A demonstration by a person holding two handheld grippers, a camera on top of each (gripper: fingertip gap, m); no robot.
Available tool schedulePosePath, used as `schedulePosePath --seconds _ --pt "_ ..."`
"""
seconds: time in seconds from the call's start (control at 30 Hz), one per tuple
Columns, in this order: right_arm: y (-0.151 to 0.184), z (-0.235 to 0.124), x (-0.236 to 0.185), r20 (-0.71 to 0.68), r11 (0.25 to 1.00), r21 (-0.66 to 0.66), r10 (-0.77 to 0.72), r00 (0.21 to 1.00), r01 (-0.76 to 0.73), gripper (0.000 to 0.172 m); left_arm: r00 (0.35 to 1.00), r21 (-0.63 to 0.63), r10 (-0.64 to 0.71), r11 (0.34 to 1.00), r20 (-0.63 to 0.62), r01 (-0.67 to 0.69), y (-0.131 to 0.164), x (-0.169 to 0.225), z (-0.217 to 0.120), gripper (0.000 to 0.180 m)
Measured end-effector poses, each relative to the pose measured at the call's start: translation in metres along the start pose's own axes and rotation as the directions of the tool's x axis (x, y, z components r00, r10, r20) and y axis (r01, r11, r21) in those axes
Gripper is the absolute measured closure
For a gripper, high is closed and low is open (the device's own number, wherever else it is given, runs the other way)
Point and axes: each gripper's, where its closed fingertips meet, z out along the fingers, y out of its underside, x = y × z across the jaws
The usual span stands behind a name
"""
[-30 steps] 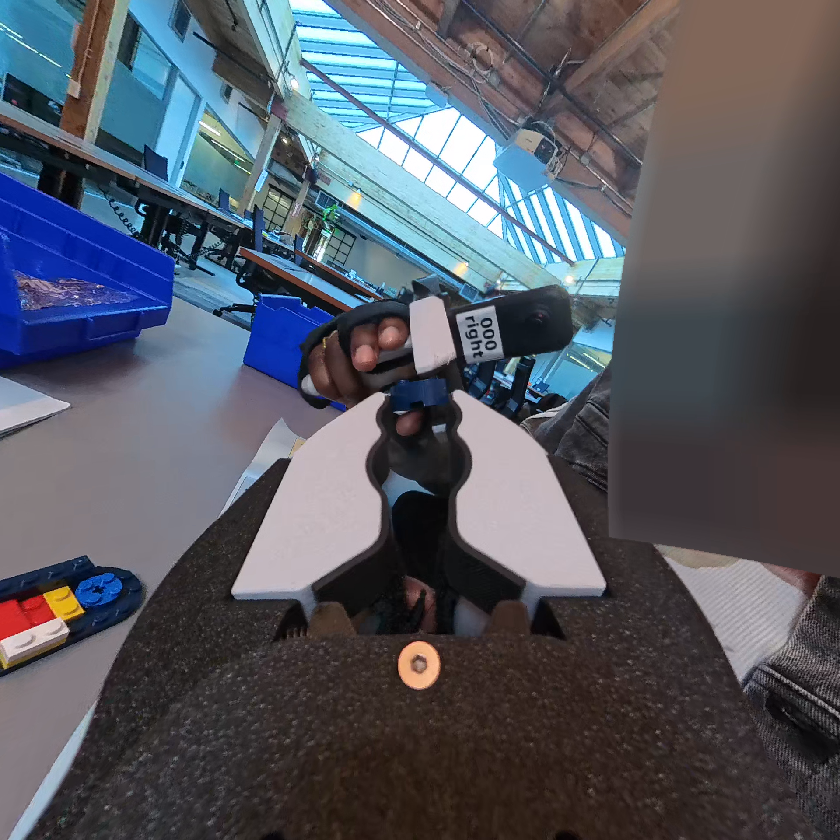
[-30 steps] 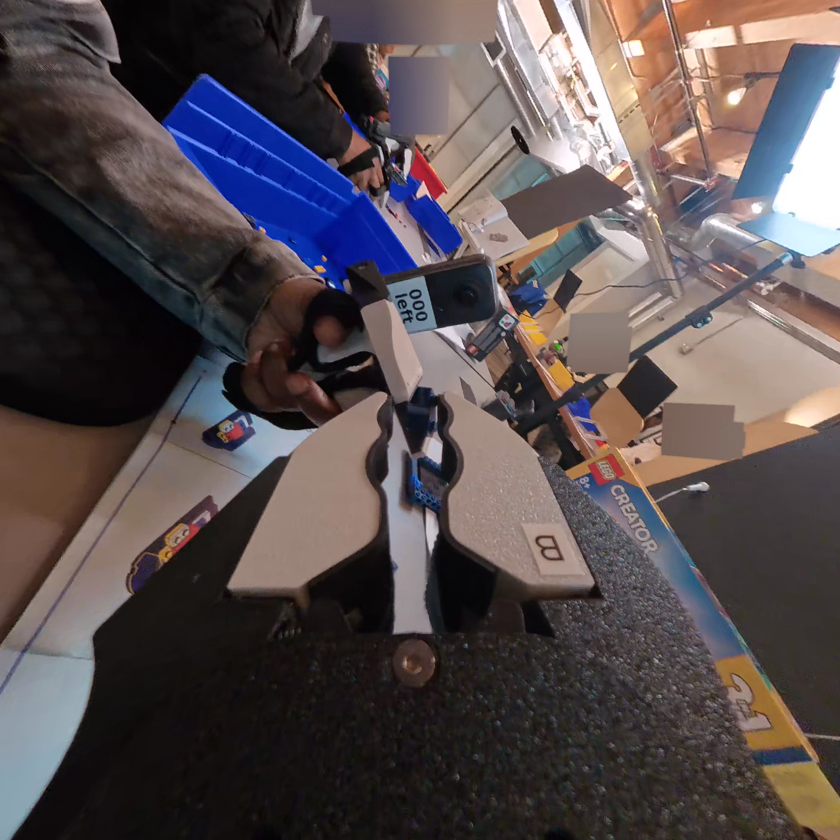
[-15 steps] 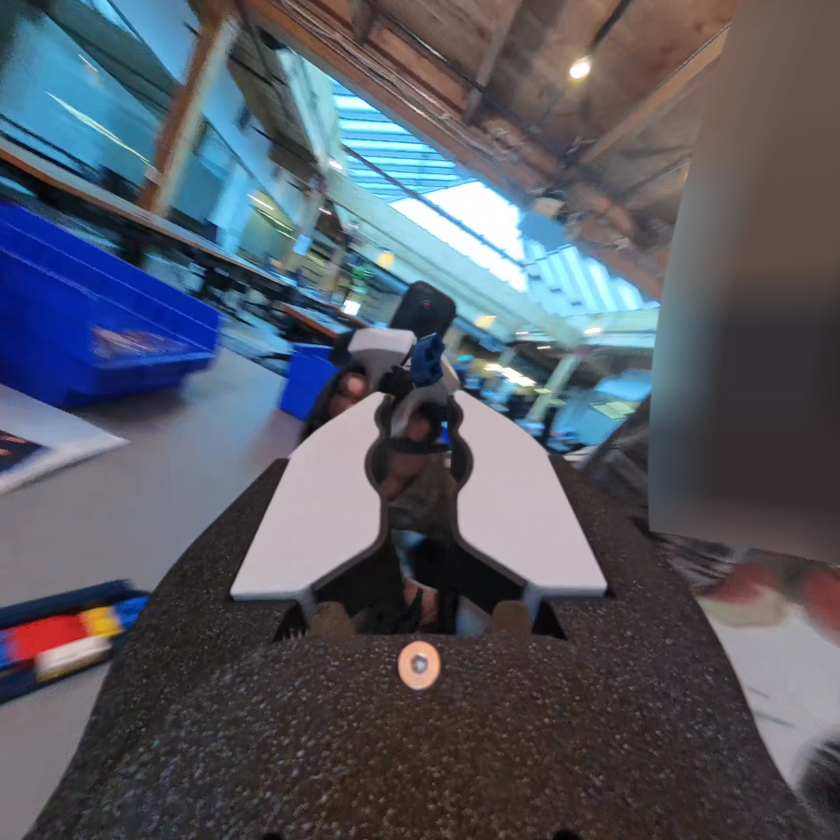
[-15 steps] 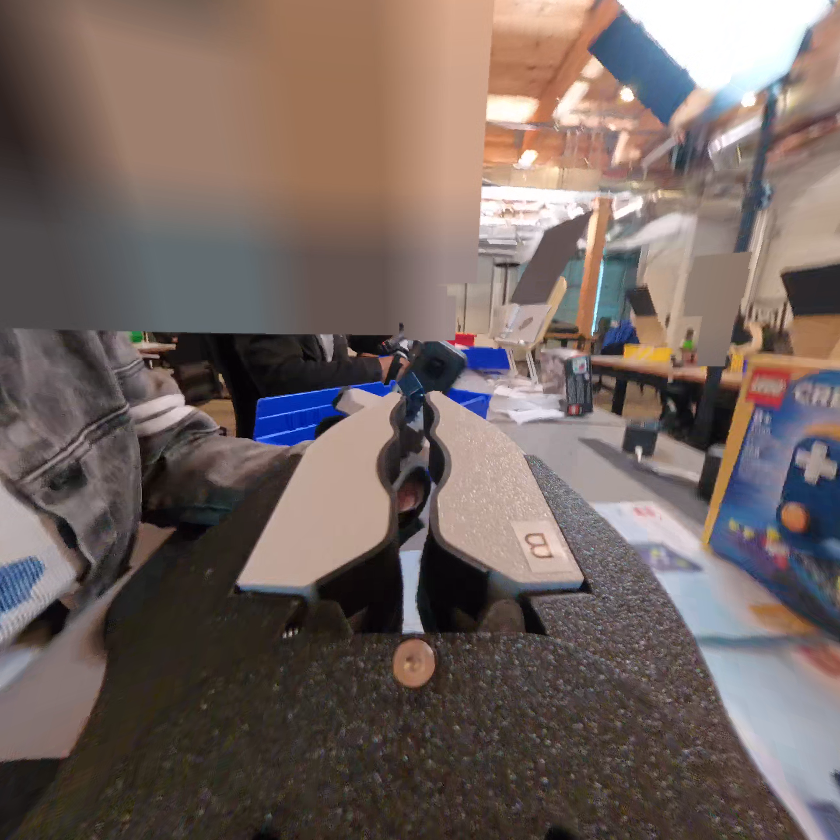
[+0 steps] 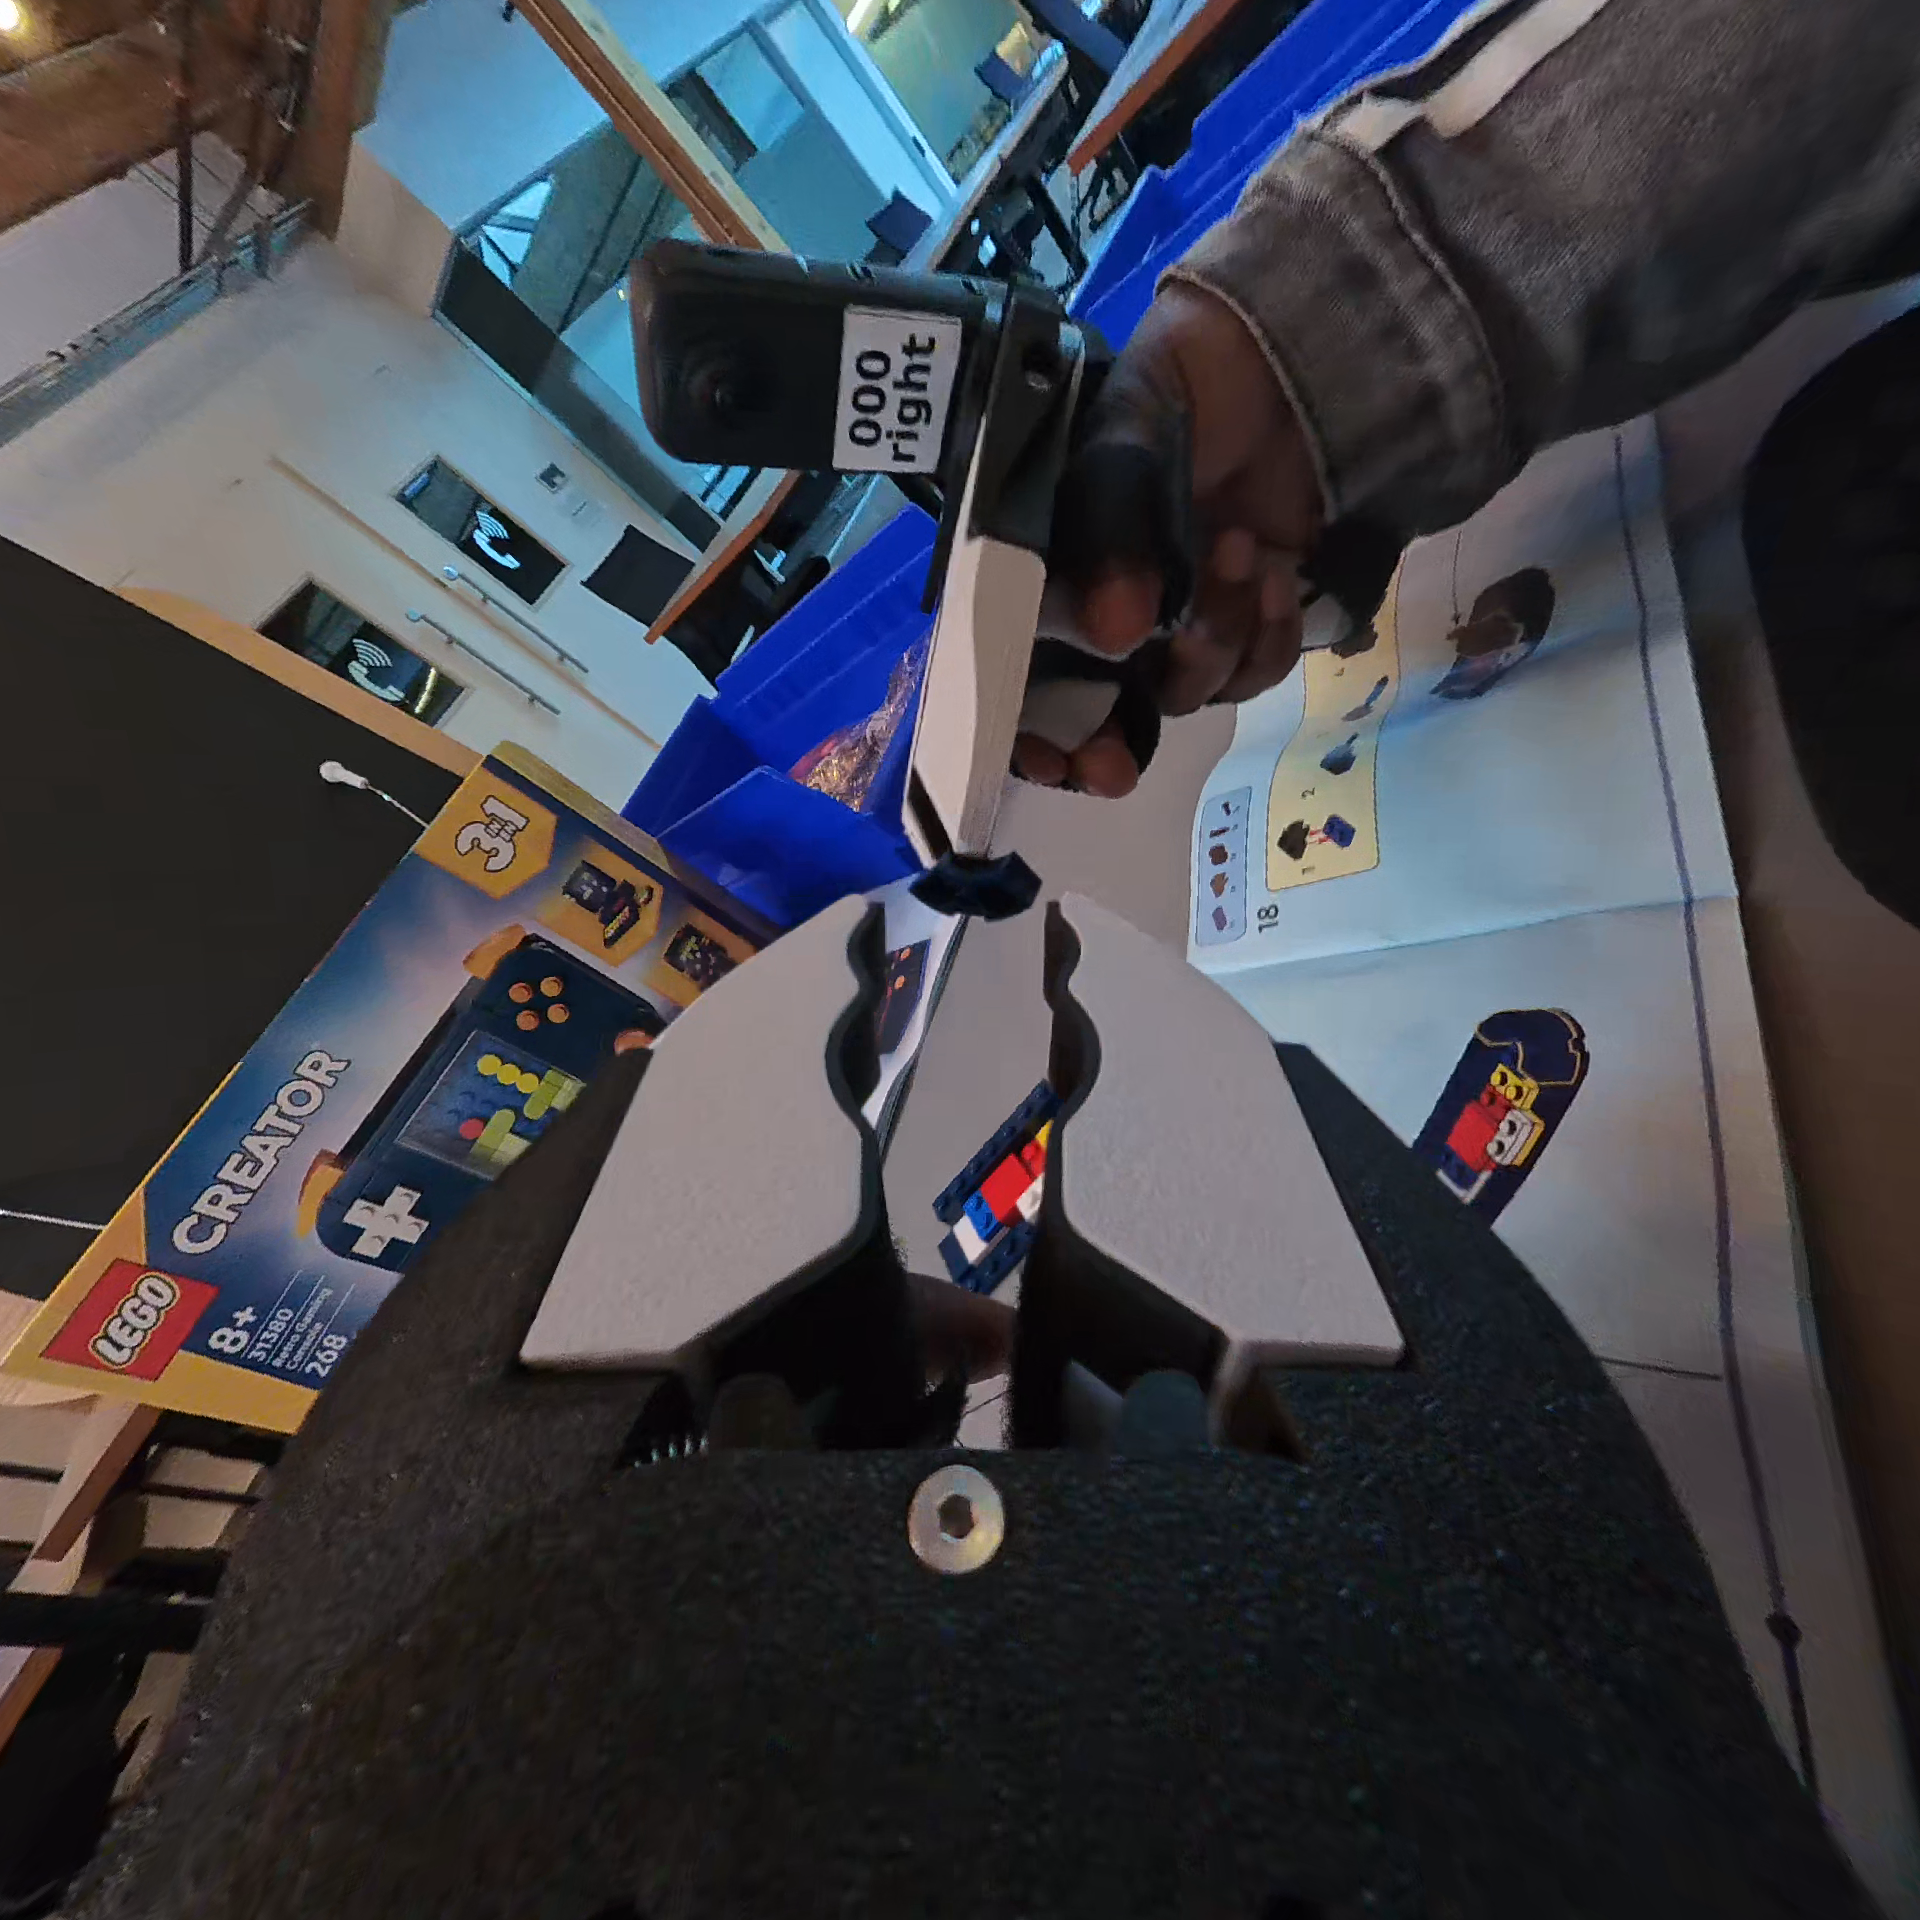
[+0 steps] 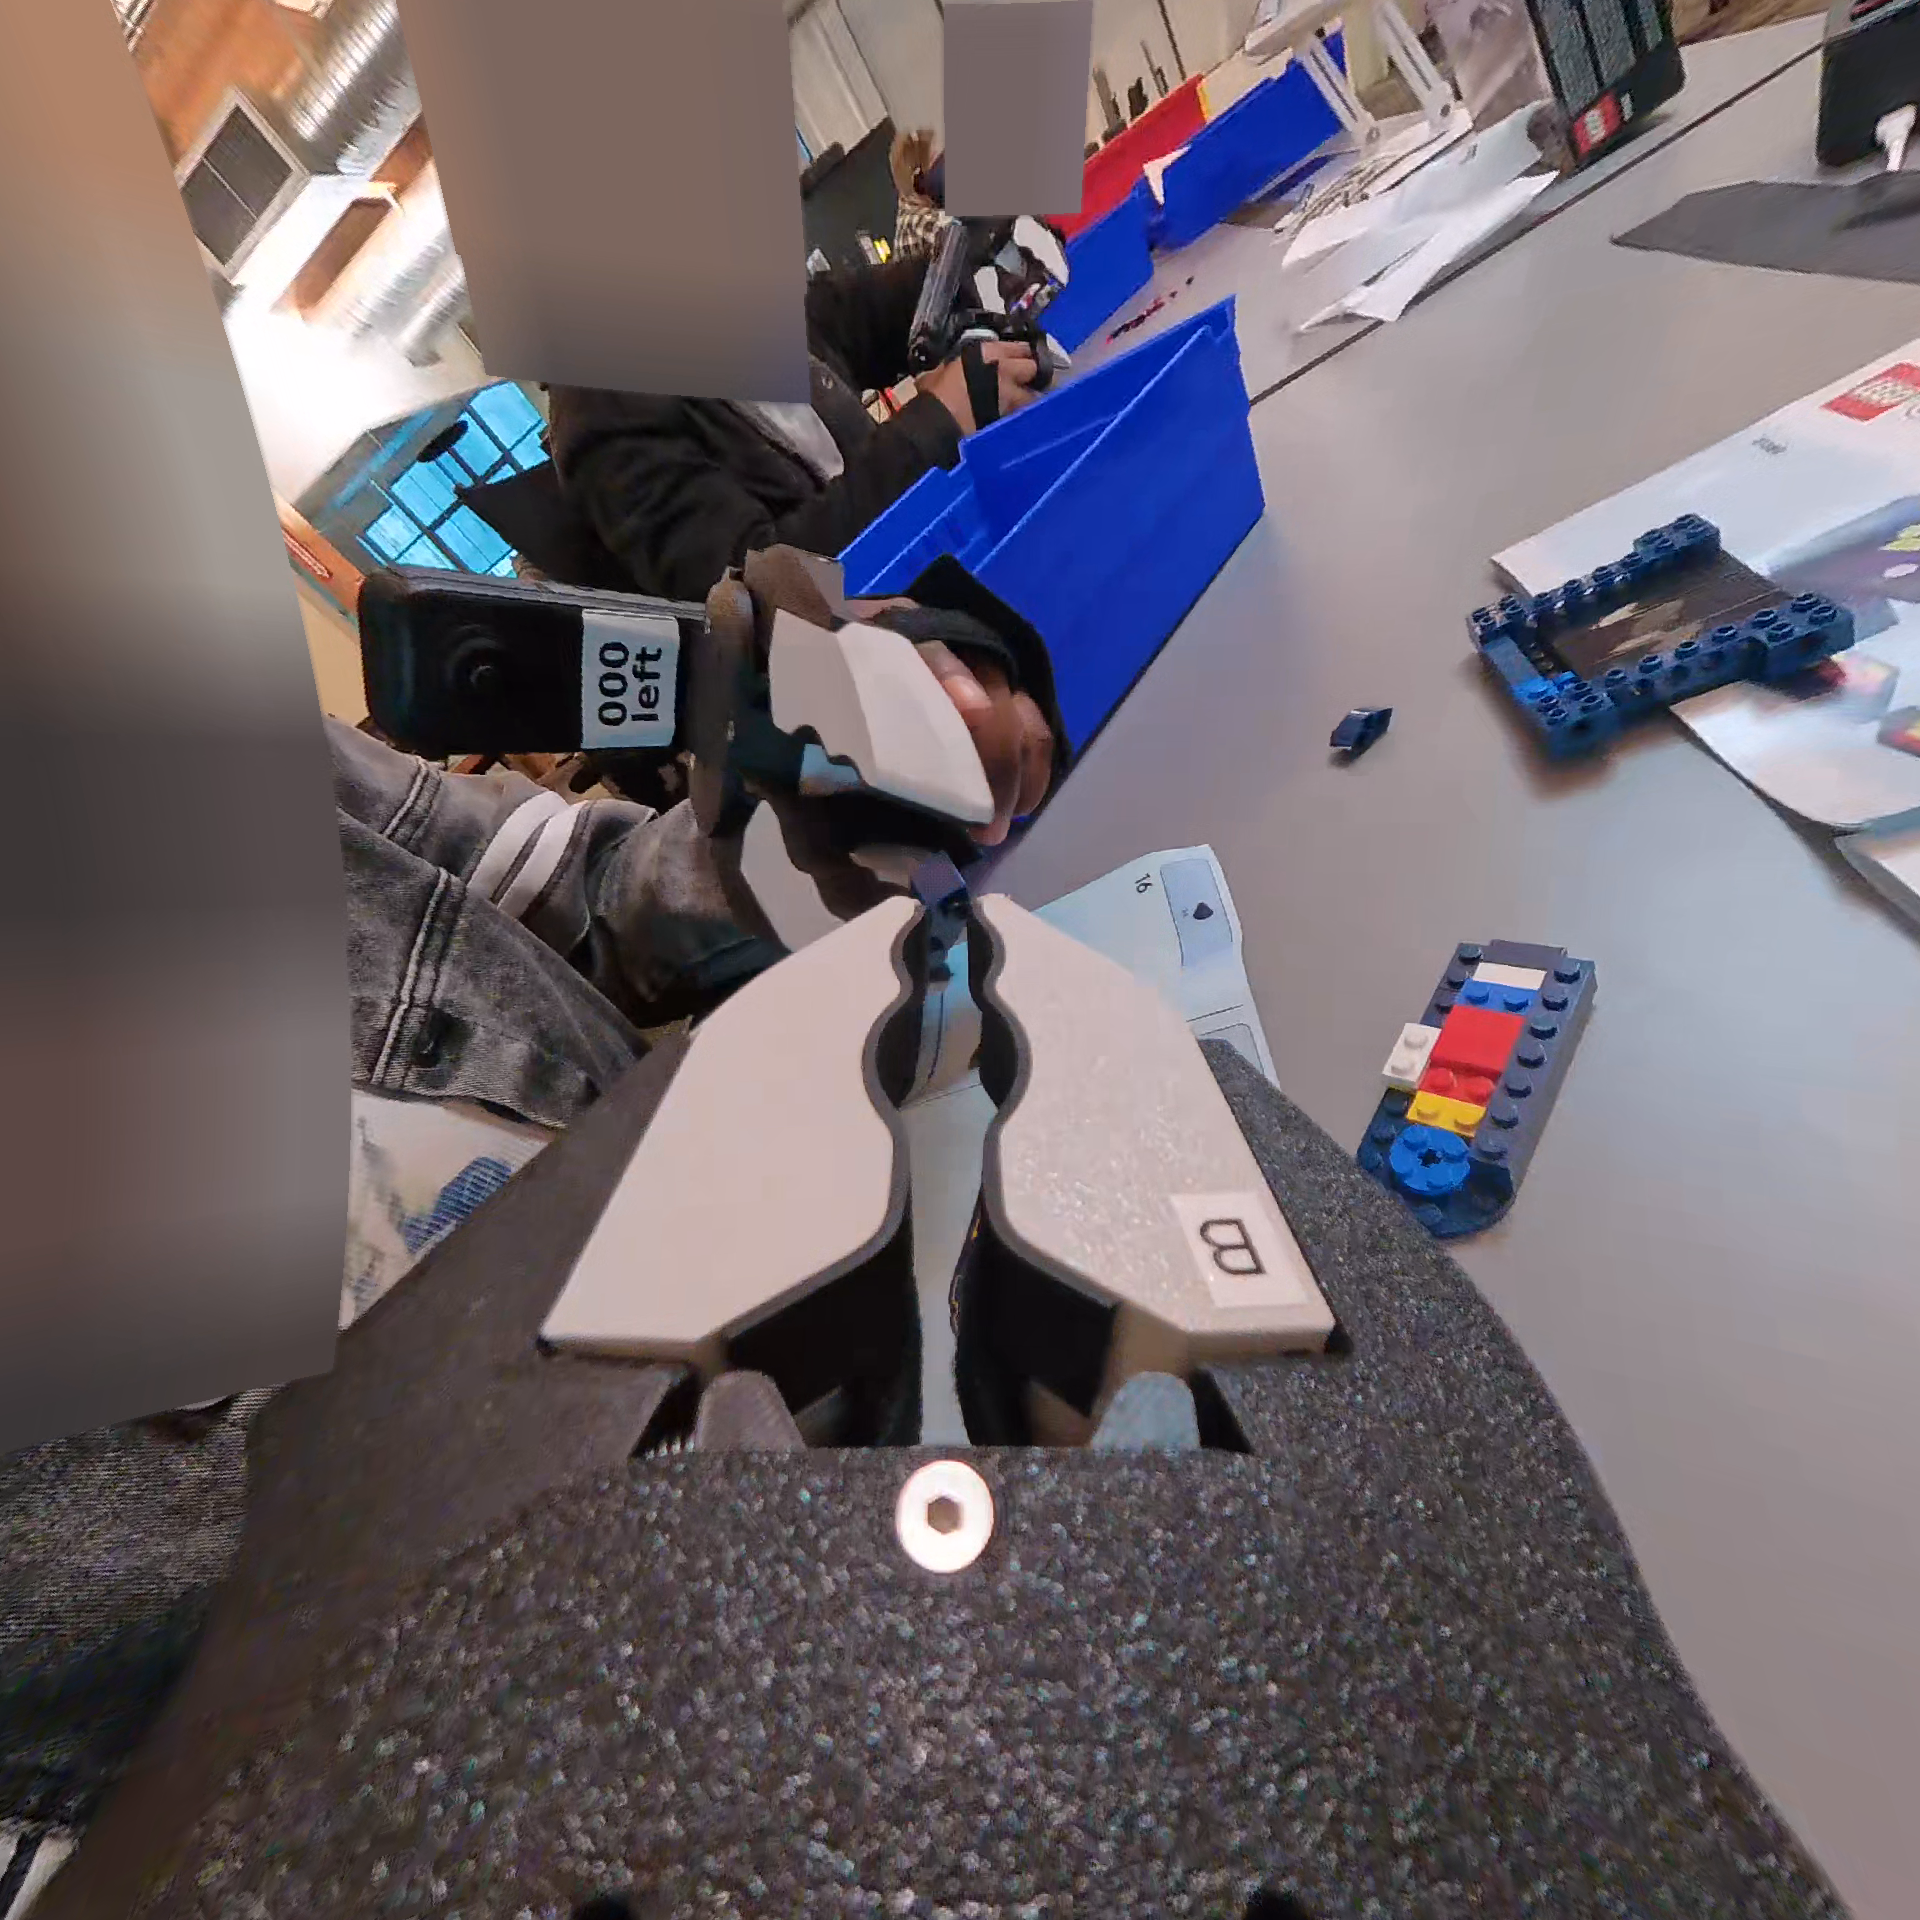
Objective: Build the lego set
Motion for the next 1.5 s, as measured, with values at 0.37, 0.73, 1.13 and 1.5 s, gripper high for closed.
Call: schedulePosePath --seconds 0.37,0.73,1.13,1.5 --pt "0.010 0.003 0.004 -0.048 0.995 -0.087 -0.042 0.998 0.038 0.165 0.998 -0.055 0.050 0.997 -0.041 -0.052 0.007 0.010 0.003 0.157" --pt "-0.041 -0.005 -0.045 -0.208 0.646 0.078 -0.734 0.646 0.759 0.149 0.501 0.297 -0.707 0.403 -0.500 0.866 -0.057 -0.026 -0.028 0.159" --pt "-0.041 0.007 -0.057 -0.281 0.220 -0.231 -0.948 0.151 0.948 0.156 0.278 0.177 -0.708 0.215 -0.649 0.960 -0.061 -0.017 -0.027 0.159" --pt "-0.031 0.005 -0.055 -0.126 0.107 -0.330 -0.990 0.068 0.938 0.160 0.235 0.113 -0.696 0.218 -0.679 0.969 -0.063 -0.008 -0.025 0.159"
